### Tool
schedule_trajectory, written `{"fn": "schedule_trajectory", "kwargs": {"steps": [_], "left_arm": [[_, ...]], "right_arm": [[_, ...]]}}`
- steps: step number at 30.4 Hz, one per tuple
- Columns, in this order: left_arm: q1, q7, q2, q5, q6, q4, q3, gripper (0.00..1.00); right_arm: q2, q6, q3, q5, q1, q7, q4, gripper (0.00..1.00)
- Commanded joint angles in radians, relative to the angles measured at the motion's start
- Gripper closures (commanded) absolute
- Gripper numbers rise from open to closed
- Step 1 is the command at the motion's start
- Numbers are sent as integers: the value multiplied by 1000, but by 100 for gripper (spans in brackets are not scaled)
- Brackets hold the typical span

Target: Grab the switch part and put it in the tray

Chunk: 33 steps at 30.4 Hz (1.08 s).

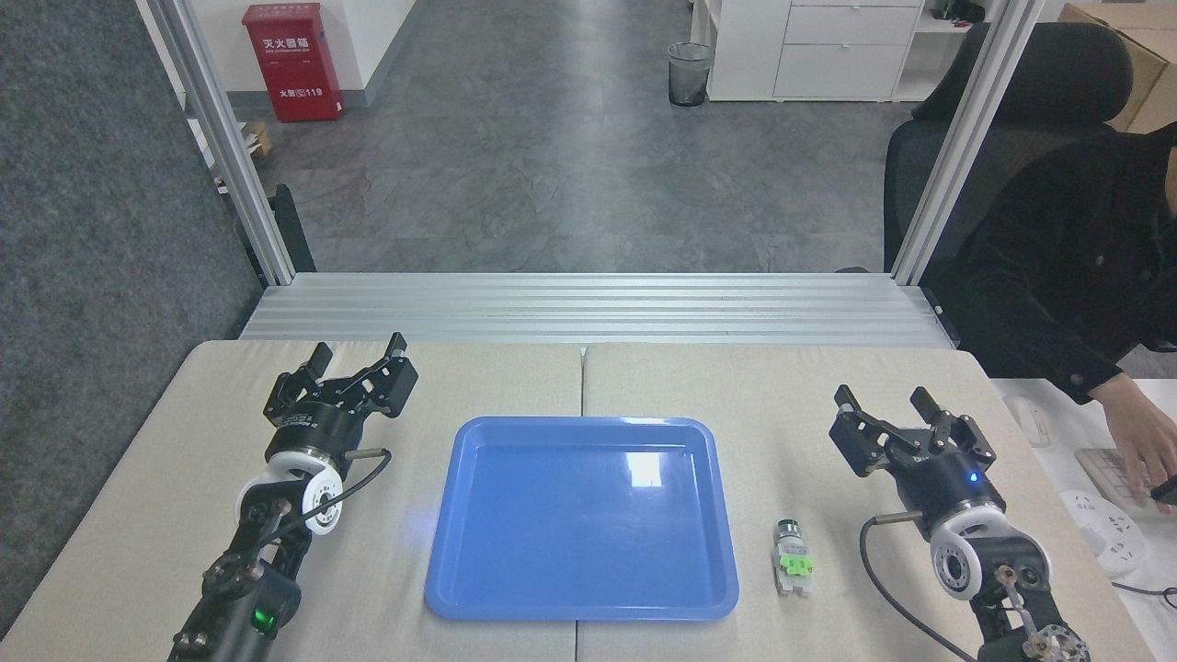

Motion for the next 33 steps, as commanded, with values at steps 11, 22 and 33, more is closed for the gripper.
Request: {"fn": "schedule_trajectory", "kwargs": {"steps": [11,22,33], "left_arm": [[0,1,0,0,0,0,0,0],[0,1,0,0,0,0,-1,0],[0,1,0,0,0,0,0,0]], "right_arm": [[-3,-3,-21,0,2,0,0,2],[-1,-14,-20,0,5,0,-1,2],[-7,-26,-21,3,8,0,-1,2]]}}
